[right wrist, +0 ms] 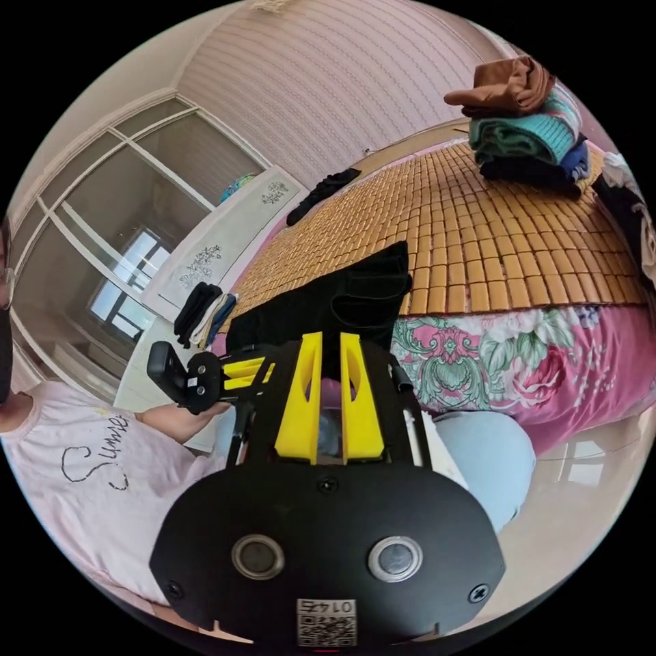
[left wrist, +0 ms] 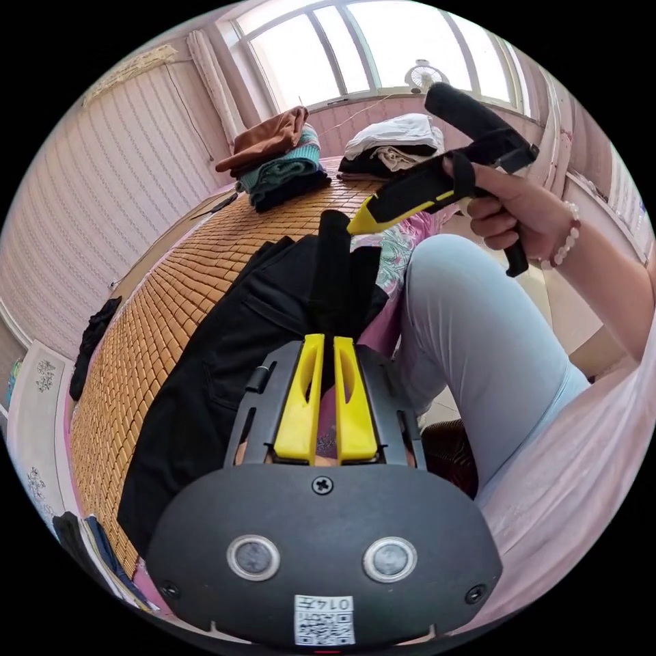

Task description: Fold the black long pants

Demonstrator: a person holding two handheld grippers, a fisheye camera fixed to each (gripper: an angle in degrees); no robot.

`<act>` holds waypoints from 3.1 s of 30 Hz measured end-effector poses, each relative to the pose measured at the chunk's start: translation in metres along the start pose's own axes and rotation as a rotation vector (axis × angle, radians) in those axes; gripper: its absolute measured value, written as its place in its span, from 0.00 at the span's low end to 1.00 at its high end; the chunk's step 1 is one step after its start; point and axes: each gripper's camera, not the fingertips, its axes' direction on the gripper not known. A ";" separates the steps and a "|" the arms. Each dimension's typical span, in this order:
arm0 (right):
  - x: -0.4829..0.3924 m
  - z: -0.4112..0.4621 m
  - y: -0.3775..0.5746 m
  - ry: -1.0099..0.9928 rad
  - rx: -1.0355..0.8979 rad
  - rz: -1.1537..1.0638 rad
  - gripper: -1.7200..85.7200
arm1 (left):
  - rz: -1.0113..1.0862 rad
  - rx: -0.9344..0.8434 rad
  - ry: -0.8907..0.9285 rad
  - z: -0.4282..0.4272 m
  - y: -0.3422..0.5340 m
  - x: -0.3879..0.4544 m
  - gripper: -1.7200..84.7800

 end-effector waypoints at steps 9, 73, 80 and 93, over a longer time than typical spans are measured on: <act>0.009 0.019 -0.029 0.194 -0.036 -0.004 0.13 | -0.067 0.061 0.100 -0.015 -0.017 -0.016 0.08; -0.595 -0.113 -0.236 0.856 0.576 -0.927 0.02 | -0.180 1.088 -0.188 -0.663 -0.048 -0.286 0.01; -0.474 0.247 -0.159 0.661 -0.166 -1.033 0.02 | -0.712 0.583 -0.142 -0.473 0.192 -0.268 0.01; -0.484 0.363 -0.170 0.314 -0.304 -0.979 0.02 | -1.008 0.659 -0.161 -0.498 0.340 -0.331 0.01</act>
